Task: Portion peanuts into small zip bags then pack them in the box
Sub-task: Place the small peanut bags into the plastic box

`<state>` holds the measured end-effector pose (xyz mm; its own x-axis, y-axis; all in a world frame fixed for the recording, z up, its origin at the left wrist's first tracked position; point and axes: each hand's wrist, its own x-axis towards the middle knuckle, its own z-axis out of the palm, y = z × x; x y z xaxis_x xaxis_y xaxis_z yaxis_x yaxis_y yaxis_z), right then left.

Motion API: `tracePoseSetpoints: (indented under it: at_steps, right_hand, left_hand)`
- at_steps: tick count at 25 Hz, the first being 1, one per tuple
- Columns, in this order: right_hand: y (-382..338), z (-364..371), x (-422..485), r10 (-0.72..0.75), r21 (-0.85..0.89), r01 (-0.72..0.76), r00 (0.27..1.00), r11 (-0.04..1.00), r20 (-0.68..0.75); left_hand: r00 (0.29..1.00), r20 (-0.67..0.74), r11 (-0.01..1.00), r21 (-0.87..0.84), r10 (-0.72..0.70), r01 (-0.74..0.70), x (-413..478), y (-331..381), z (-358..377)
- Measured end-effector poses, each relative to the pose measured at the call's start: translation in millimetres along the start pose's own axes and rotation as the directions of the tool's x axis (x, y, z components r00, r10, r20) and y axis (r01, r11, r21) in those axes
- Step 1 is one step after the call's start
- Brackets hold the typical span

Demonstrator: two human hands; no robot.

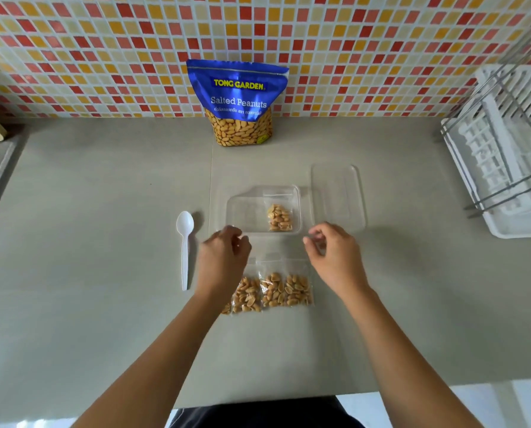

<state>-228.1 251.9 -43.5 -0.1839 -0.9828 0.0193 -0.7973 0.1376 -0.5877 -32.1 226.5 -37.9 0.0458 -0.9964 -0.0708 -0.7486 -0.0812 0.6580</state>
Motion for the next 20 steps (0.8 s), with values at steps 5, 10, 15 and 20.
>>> tracePoseSetpoints:
  at_steps: [5, 10, 15, 20]
  right_hand:
    - [9, 23, -44, 0.279, -0.097, -0.262, 0.914, 0.960, 0.296]
    - [9, 32, -47, 0.301, -0.052, -0.299, 0.913, 0.953, 0.273]
    - [13, 37, -51, 0.266, 0.153, -0.308, 0.932, 0.939, 0.245]
    - [9, 26, -71, 0.217, 0.508, -0.276, 0.960, 0.816, 0.175]
  left_hand:
    - [0.948, 0.288, 0.977, 0.199, -0.133, 0.076, -39, 4, 35]
    - [0.930, 0.295, 0.970, 0.162, -0.221, 0.179, -41, 20, 47]
    - [0.902, 0.282, 0.943, 0.030, -0.326, 0.332, -42, 24, 47]
    - [0.921, 0.308, 0.951, -0.116, -0.238, 0.285, -50, 27, 22]
